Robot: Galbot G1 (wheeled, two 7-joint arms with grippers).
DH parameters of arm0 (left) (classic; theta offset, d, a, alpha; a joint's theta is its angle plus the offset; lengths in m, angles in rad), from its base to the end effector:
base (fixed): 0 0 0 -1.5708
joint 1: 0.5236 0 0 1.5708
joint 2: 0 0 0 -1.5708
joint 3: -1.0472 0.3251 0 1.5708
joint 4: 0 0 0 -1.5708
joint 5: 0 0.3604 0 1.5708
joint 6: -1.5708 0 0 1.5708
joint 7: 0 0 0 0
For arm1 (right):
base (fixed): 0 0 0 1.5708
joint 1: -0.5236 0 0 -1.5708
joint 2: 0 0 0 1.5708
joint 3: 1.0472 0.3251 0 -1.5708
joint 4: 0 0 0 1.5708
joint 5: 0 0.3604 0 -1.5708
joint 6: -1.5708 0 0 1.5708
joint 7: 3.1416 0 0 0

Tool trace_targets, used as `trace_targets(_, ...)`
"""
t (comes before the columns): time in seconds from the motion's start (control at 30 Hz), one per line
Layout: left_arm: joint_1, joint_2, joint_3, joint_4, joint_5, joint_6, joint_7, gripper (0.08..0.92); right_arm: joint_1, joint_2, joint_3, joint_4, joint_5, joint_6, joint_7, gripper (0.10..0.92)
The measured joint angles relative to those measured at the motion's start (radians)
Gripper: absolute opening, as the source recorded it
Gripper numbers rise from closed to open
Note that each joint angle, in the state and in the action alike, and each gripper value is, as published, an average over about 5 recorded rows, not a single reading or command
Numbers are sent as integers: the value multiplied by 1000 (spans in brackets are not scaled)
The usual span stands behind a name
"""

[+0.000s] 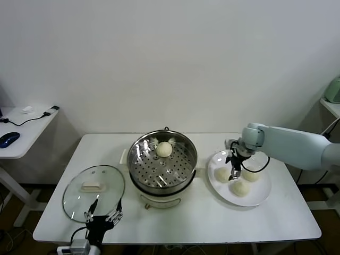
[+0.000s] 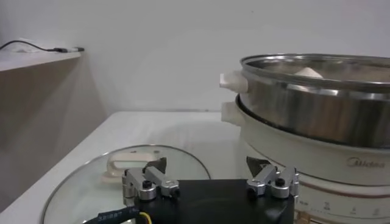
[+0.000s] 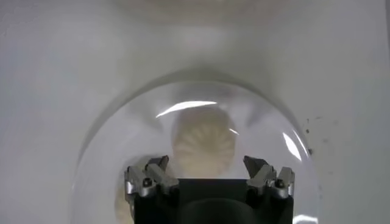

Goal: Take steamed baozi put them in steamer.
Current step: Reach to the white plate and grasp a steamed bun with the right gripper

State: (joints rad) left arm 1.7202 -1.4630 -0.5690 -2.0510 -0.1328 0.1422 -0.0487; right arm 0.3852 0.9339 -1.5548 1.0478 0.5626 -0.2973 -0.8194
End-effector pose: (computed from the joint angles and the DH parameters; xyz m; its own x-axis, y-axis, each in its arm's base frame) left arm 0.1524 0.0315 -0.3211 -0.9442 -0.0368 0.3274 -0.0396 0.9992 -0.0019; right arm 0.5420 -0.0810 -0.2287 -0.1150 -0.1112 0.9871 -0.9915 0.0735 -0.1072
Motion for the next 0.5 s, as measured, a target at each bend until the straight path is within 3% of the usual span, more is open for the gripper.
trace_targets(0.5,9,-5,7,-21,5,9,0,823,-1,0,25,-3,-23,9,-37,666)
